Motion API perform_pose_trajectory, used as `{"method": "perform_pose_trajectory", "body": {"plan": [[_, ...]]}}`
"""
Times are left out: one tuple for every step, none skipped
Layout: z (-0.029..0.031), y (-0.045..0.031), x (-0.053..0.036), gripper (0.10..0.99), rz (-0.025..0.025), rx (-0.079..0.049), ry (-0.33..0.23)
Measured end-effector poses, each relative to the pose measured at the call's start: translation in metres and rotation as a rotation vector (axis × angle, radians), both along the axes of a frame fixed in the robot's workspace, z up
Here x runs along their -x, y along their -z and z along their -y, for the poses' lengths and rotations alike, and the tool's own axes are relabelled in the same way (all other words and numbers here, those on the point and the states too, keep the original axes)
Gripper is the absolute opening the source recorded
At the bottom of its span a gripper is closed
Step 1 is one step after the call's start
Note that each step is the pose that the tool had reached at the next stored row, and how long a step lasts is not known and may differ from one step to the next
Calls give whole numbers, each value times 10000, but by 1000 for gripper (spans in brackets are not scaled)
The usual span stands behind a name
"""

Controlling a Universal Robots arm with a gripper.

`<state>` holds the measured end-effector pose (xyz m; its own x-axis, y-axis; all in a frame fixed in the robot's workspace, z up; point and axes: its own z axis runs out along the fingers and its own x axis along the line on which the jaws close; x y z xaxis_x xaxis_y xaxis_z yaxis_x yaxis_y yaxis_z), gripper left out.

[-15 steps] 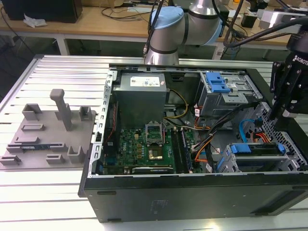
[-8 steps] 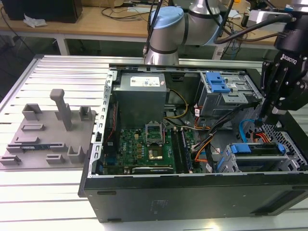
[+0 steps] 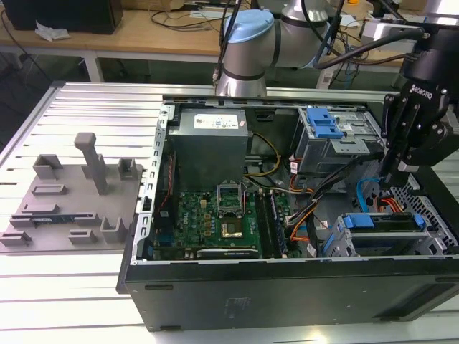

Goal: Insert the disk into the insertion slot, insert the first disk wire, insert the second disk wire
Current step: 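Insert the second disk wire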

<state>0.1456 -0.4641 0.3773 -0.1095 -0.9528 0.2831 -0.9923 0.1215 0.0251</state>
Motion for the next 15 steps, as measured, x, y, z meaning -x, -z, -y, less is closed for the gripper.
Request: {"method": "perform_pose_trajectory", "body": {"plan": [[-15, 6, 2, 302, -6, 13, -10], [-25, 9, 3, 302, -18, 28, -19], [-39, 12, 3, 302, -59, 74, -40], [-47, 13, 3, 302, -114, 126, -68], [-51, 13, 3, 302, -167, 180, -111], [-53, 15, 3, 302, -211, 226, -165], [-53, 21, 3, 302, -250, 269, -278], [-54, 28, 3, 302, -255, 280, -365], [-54, 33, 3, 302, -253, 281, -467], [-53, 35, 3, 302, -252, 282, -509], [-53, 37, 2, 302, -252, 282, -537], [-53, 38, 3, 302, -252, 283, -539], [-54, 39, 3, 302, -252, 282, -540], [-53, 40, 3, 302, -252, 286, -539], [-54, 42, 3, 302, -252, 292, -540]]}}
